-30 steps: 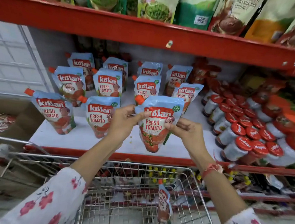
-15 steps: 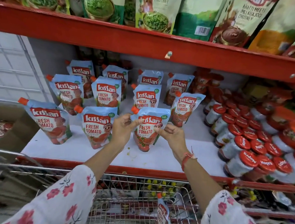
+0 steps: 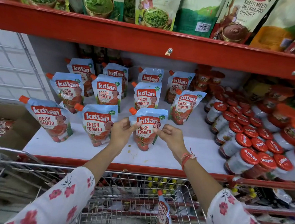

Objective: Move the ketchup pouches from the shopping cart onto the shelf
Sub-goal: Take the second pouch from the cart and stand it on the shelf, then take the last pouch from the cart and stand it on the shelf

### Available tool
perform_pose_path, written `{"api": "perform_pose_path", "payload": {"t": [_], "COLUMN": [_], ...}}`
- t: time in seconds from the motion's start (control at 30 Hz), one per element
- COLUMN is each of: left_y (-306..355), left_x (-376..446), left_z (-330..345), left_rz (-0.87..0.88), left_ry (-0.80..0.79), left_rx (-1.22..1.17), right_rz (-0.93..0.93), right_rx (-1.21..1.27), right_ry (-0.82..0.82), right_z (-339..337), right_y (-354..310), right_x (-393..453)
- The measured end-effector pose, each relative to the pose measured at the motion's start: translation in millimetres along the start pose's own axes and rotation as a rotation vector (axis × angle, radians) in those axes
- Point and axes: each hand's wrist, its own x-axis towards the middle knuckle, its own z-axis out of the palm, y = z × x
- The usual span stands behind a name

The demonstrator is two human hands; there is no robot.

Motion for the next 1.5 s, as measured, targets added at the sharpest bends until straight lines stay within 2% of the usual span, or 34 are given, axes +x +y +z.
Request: {"api": "perform_pose_path", "payload": {"t": [0.1,0.3,0.53,0.6,0.67,0.73,0.83,1.0,1.03,1.07,1.2,1.3,1.37,1.43,1.5], "left_y": [-10.0,-29.1,-50.1,-54.6,-60.5,-77.6,-119.1,-182.7,-191.8,-199.2,-242.9,-250.5,-263.5,-265.7,-266.9], "left_x": [-14.3,-51.9,-103.0,-115.5,-130.9,-147.2,-165.7,-159.8,-156.1,-153.7,-138.9,-133.9,-131.2,-131.3,-130.4], "left_z": [-4.1,-10.4,1.4,8.3,16.9,23.2,25.3,35.4,38.5,42.5,60.3,75.5,83.5,87.4,90.0], "left_rz": [0.004,-0.086,0.000,0.067,0.108,0.085,-0.055,-0.459,-0.501,-0.503,-0.734,-0.775,-0.865,-0.990,-0.979], "left_ry": [-0.015,0.044,0.073,0.109,0.059,-0.082,-0.188,-0.333,-0.359,-0.364,-0.440,-0.431,-0.260,-0.340,-0.437], "left_rx": [0.041,0.073,0.155,0.175,0.205,0.249,0.339,0.310,0.325,0.444,0.492,0.407,0.221,0.110,0.173], "right_rz": [0.111,0.152,-0.046,-0.050,-0.030,0.022,0.155,0.357,0.383,0.399,0.412,0.449,0.477,0.461,0.422], "right_rx": [-0.052,-0.135,-0.262,-0.297,-0.368,-0.427,-0.476,-0.649,-0.693,-0.728,-0.718,-0.704,-0.688,-0.631,-0.547], "right_ry": [0.026,0.074,0.243,0.225,0.175,0.197,0.243,0.130,0.102,0.075,-0.009,-0.032,-0.068,-0.077,-0.055], "right_z": [-3.1,-14.1,-10.8,-9.5,-10.7,-18.2,-35.6,-63.4,-67.5,-69.7,-60.2,-53.2,-52.8,-54.4,-61.5], "right_y": [10.5,32.3,37.5,46.5,63.1,88.5,130.1,186.6,196.7,204.6,224.6,239.2,250.0,256.1,260.2], "right_x": [-10.5,-46.8,-112.4,-132.1,-151.7,-170.8,-198.8,-232.2,-233.7,-233.4,-223.0,-214.1,-212.8,-215.6,-218.0]}}
